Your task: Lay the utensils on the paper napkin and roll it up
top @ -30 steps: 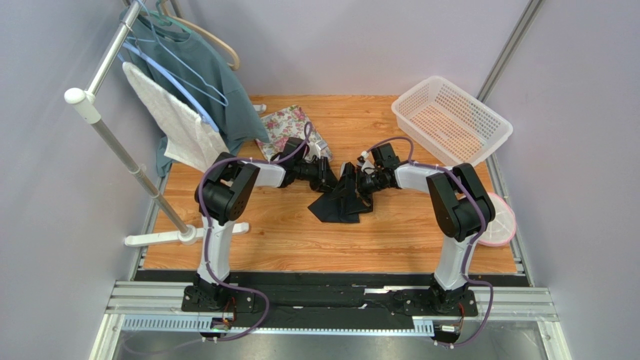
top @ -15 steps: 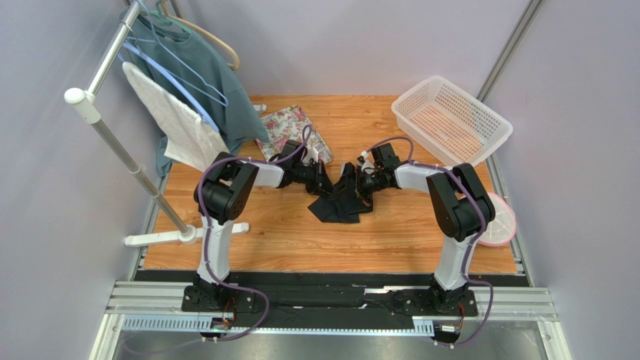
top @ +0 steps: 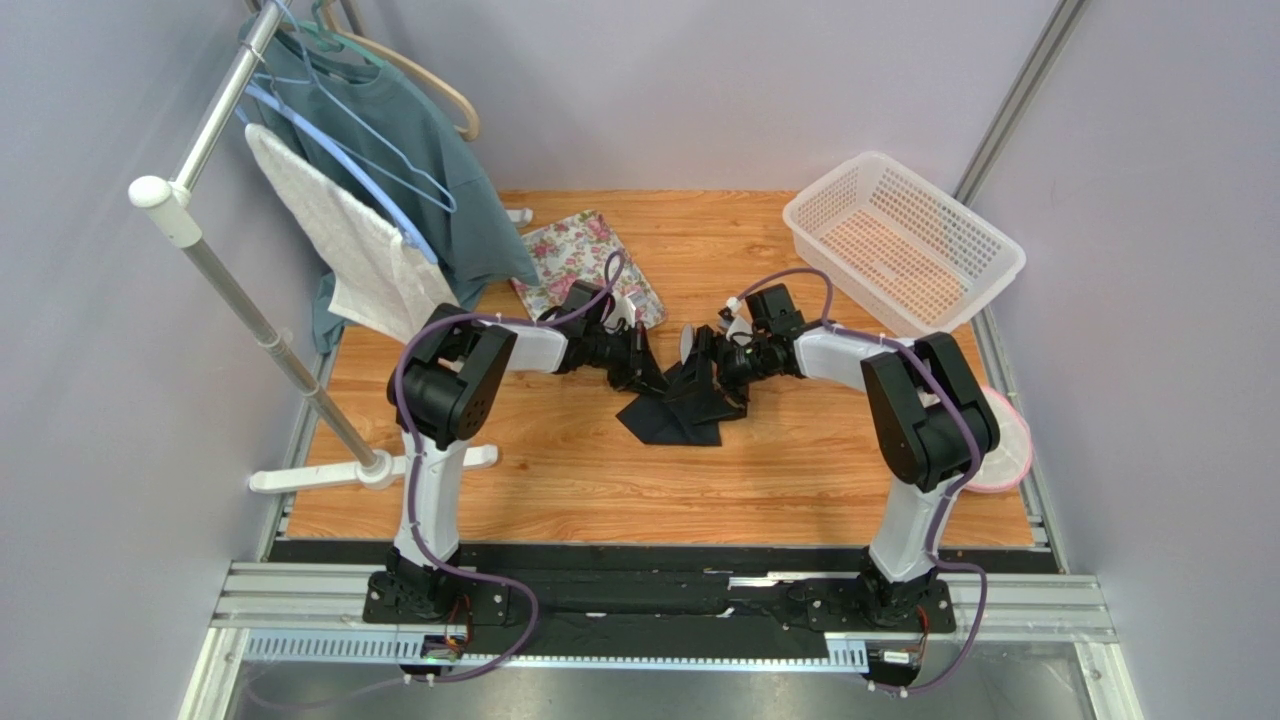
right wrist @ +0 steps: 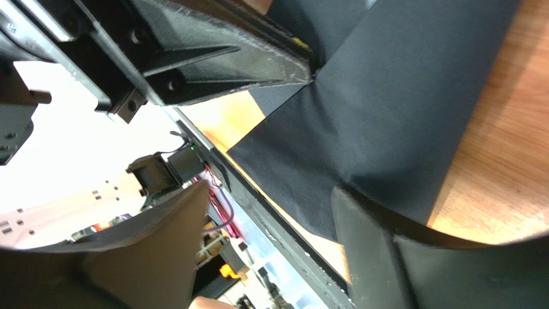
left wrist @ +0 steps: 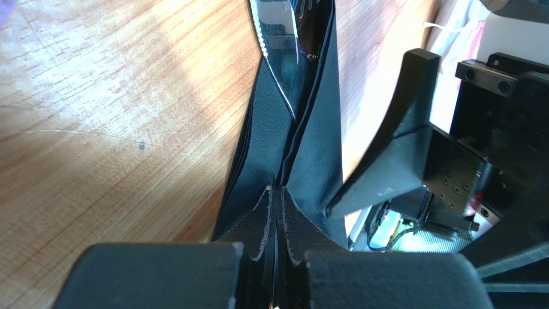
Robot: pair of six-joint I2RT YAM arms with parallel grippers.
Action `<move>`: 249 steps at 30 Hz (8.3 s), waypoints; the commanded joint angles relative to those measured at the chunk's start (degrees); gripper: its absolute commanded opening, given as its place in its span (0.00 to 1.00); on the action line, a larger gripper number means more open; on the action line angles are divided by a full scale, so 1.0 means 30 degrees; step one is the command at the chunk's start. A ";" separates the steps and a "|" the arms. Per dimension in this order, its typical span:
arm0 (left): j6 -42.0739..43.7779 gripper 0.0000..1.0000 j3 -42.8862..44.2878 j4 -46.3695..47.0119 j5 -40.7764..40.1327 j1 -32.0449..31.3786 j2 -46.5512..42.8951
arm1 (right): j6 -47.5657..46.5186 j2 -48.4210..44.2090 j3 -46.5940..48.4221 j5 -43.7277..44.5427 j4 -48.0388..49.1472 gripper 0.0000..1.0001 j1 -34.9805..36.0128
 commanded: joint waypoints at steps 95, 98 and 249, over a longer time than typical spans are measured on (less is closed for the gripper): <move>0.2398 0.18 -0.2193 -0.0993 0.0364 -0.1839 -0.3058 | -0.5112 -0.0738 -0.1525 0.4121 -0.0522 0.01 0.1184; 0.3655 0.12 -0.1753 -0.2514 -0.0193 -0.1839 -0.2384 | -0.5052 -0.1587 -0.1292 0.3885 -0.0931 0.02 0.1097; 0.4715 0.00 -0.1020 -0.3253 -0.1366 -0.2044 -0.0361 | -0.1859 -0.1146 -0.2782 -0.2531 0.2026 0.17 -0.1687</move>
